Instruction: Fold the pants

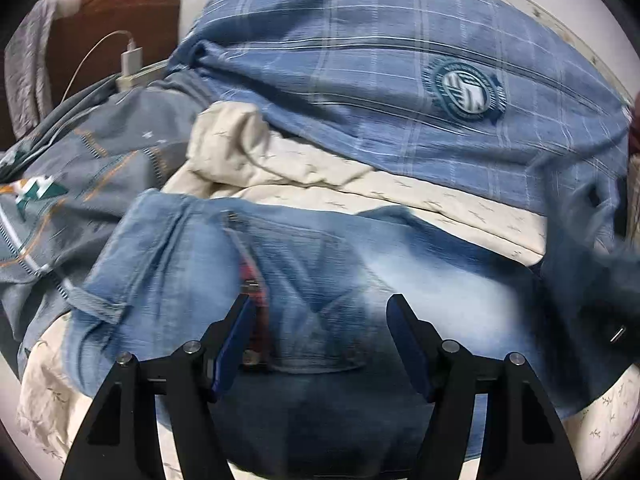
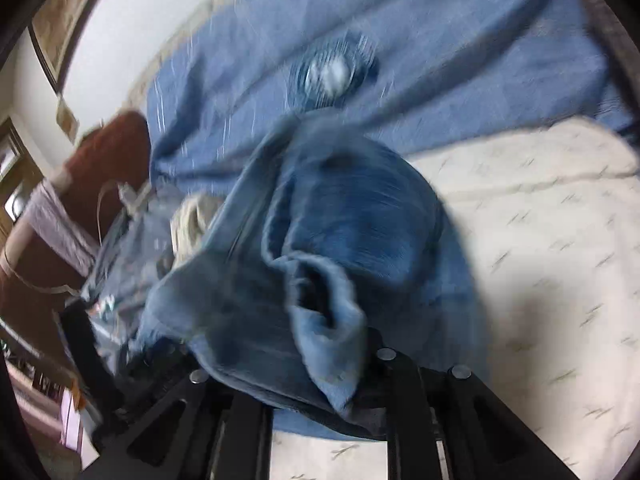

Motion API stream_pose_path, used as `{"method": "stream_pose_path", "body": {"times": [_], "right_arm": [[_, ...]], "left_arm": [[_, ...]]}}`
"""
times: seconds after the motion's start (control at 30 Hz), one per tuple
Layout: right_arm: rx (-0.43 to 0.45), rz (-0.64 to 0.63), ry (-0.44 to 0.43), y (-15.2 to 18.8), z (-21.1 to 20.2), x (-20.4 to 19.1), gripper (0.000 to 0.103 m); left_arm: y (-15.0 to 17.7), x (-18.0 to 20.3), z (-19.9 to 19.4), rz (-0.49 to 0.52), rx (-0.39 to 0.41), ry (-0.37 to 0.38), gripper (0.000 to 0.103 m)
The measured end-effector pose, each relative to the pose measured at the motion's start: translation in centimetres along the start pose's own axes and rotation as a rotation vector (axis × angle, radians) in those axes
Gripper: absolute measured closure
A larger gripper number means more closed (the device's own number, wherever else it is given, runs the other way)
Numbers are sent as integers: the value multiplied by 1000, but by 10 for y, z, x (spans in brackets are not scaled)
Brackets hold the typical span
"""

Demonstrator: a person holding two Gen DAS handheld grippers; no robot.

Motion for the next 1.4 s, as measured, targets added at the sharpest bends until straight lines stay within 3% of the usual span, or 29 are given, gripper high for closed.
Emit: {"method": "stream_pose_path", "body": {"times": [0.13,0.2,0.3,0.43,0.5,0.6,0.67,0.77,0.87,0.93,1.07,1.17,1.27,1.37,1.4], "right_arm": [[-163,-39,22,26,45,0,59],[-160,-66,21,35,49,1,52],[-186,-84,-60,40,35,5,42],[-217,-59,-230,37,6,16,40],[-168,-21,-277,29,-8,25,40],[-77,29,-206,19,-14,49,40],[-93,60,-160,19,-3,62,42],[-124,25,-90,24,16,67,49],[-128,-12,-66,17,15,57,49],[-119,-18,-84,6,15,47,49],[-96,-57,-95,-18,27,8,45],[-90,-146,-26,-27,44,-22,45],[-85,-201,50,-32,67,-40,50],[-153,-226,155,-32,106,-45,68],[-185,-225,198,-30,123,-42,68]], "left_arm": [[2,-11,-1,-20,3,-12,34],[2,-13,0,-23,1,-14,34],[1,-10,0,-26,3,-5,34],[-1,5,-1,8,10,16,34],[-2,17,-3,35,27,23,34],[-5,32,-8,66,63,44,34],[-5,45,-9,94,74,71,34],[1,71,5,174,1,108,34],[10,84,23,247,-100,82,34],[12,79,29,211,-131,119,34],[6,52,24,124,-106,123,34],[8,42,23,85,-114,180,34],[9,42,14,96,-94,187,34],[6,37,8,104,-61,145,34],[5,34,10,94,-58,144,34]]}}
Point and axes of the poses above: each gripper's, at about its wrist camera, not at the fingertips, and z roughly the way its jaws point, x to its right, y to its underside, the point moved 3 cm from there along z, roughly the way its jaws point, and after that the axes turned 13 degrees about z, right-handed, at the moved point
